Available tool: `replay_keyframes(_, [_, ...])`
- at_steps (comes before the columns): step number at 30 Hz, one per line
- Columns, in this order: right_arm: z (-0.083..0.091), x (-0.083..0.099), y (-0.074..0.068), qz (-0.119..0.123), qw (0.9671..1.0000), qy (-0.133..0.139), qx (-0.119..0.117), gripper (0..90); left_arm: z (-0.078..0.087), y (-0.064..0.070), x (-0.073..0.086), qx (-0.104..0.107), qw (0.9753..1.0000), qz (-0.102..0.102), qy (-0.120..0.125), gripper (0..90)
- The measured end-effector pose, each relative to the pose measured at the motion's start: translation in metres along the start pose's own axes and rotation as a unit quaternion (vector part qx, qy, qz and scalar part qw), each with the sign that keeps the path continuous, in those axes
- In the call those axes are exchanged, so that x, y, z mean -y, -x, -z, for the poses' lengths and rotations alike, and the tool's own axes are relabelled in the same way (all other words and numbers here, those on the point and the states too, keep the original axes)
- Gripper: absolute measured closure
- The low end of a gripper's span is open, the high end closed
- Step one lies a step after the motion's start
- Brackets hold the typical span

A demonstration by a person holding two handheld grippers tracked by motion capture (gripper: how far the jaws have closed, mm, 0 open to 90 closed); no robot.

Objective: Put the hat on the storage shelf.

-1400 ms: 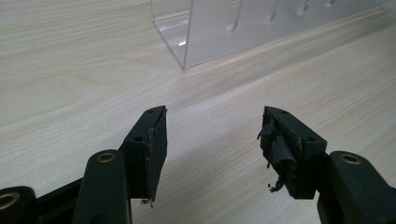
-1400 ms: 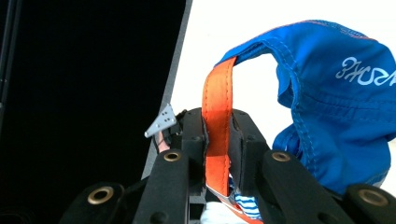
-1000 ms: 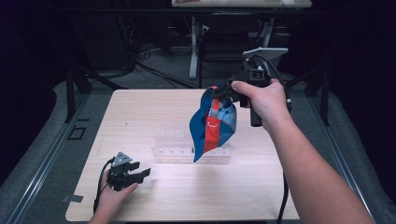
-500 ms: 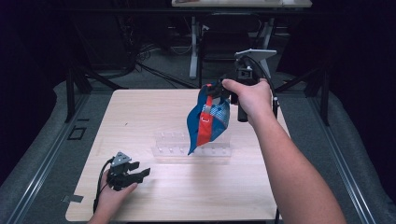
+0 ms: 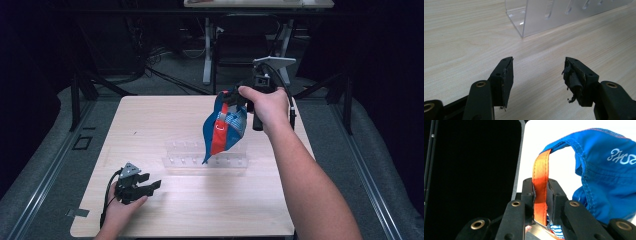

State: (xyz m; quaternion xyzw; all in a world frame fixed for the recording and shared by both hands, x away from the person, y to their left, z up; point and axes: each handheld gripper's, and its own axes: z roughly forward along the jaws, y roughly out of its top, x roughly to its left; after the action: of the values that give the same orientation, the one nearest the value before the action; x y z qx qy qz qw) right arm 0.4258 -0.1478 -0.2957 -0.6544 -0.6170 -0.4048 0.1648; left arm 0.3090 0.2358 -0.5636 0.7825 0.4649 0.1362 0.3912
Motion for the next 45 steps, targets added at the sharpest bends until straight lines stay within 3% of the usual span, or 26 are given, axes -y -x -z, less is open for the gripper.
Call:
replay_keyframes(15, [-0.027,0.003,0.000,-0.001,0.9998,-0.016,-0.014,77.7,0.000,-0.001,0.000,0.000,1.0000,0.001,0.001,41.5])
replay_keyframes(32, [-0.044,0.010,0.027,-0.010,0.9994,-0.034,0.000,77.6,0.000,0.000,0.001,-0.002,1.0000,0.001,0.006,41.5])
replay_keyframes(45, [-0.053,0.015,0.038,-0.008,0.9987,-0.049,0.007,77.3,0.000,0.000,0.000,0.000,1.0000,0.000,0.003,41.5])
